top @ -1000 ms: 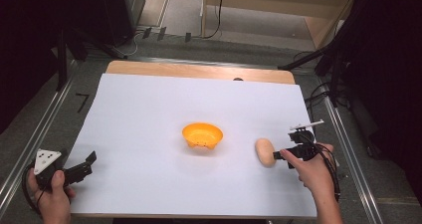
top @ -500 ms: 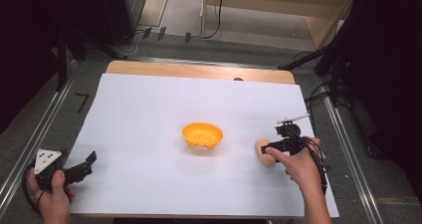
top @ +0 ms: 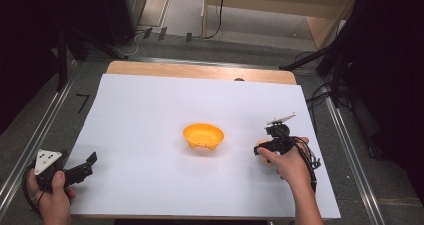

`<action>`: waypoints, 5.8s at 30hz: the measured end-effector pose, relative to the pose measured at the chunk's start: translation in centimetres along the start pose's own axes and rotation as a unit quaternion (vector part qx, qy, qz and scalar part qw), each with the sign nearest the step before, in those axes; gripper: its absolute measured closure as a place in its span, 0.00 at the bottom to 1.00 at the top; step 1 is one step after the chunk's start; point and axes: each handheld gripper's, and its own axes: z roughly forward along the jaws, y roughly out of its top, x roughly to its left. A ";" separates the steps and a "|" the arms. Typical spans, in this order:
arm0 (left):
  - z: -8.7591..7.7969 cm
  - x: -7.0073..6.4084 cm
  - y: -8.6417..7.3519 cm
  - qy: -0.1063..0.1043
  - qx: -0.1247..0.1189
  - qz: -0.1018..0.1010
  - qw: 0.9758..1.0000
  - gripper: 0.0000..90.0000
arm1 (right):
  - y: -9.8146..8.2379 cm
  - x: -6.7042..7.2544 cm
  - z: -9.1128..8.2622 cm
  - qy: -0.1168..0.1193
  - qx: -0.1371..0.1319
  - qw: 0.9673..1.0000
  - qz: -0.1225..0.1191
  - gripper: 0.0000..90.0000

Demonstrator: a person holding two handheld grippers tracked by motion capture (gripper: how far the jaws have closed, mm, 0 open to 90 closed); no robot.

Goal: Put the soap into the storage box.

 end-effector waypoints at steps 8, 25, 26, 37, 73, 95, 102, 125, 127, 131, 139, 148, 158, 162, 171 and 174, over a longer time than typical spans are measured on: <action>0.1 -0.1 0.0 0.002 0.004 0.001 1.000 0.08 | 0.0 -0.1 1.2 -0.017 0.008 1.000 0.010 0.36; 0.0 0.1 0.0 -0.002 0.002 -0.005 1.000 0.08 | -0.1 0.1 1.7 -0.026 0.040 0.999 -0.010 0.36; 0.0 0.1 0.0 -0.002 0.002 -0.005 1.000 0.08 | -0.1 0.1 1.7 -0.025 0.039 0.999 -0.011 0.36; 0.0 0.2 0.0 -0.002 0.002 -0.009 1.000 0.07 | -0.4 -0.1 1.6 -0.019 0.028 0.999 -0.035 0.37; 0.1 0.1 0.1 -0.004 0.006 -0.008 1.000 0.08 | 2.6 1.5 -2.8 0.042 -0.026 0.966 -0.255 0.37; 0.1 0.0 0.0 -0.003 0.005 -0.005 1.000 0.08 | 5.1 5.6 -4.2 0.073 -0.065 0.920 -0.379 0.37; 0.1 0.1 0.0 -0.004 0.004 -0.004 1.000 0.08 | 5.7 6.8 -4.0 0.067 -0.069 0.907 -0.409 0.37; 0.1 0.1 0.1 -0.005 0.006 -0.006 1.000 0.08 | 7.1 11.1 -3.7 0.093 -0.081 0.866 -0.485 0.37; 0.1 0.1 0.1 -0.005 0.006 -0.006 1.000 0.08 | 7.2 11.6 -3.5 0.098 -0.082 0.859 -0.495 0.37; 0.1 0.1 0.1 -0.005 0.007 -0.004 1.000 0.08 | 7.3 12.8 -3.0 0.103 -0.083 0.838 -0.530 0.37; 0.1 0.1 0.1 -0.007 0.008 -0.004 1.000 0.08 | 7.7 14.6 -2.0 0.105 -0.068 0.821 -0.558 0.37; 0.1 0.2 0.0 -0.009 0.006 -0.008 1.000 0.08 | 8.1 15.6 -1.0 0.118 -0.045 0.809 -0.574 0.37; 0.1 0.2 0.0 -0.008 0.004 -0.009 1.000 0.08 | 8.6 15.5 -0.2 0.124 -0.026 0.822 -0.555 0.36; 0.1 0.2 0.1 -0.009 0.006 -0.007 1.000 0.08 | 8.7 15.4 -0.7 0.138 -0.042 0.830 -0.539 0.32; 0.1 0.2 0.1 -0.009 0.006 -0.006 1.000 0.08 | 8.1 14.0 -1.1 0.139 -0.060 0.844 -0.515 0.32; 0.1 0.2 0.0 -0.008 0.004 -0.010 1.000 0.08 | 7.7 13.3 -1.2 0.149 -0.067 0.853 -0.496 0.32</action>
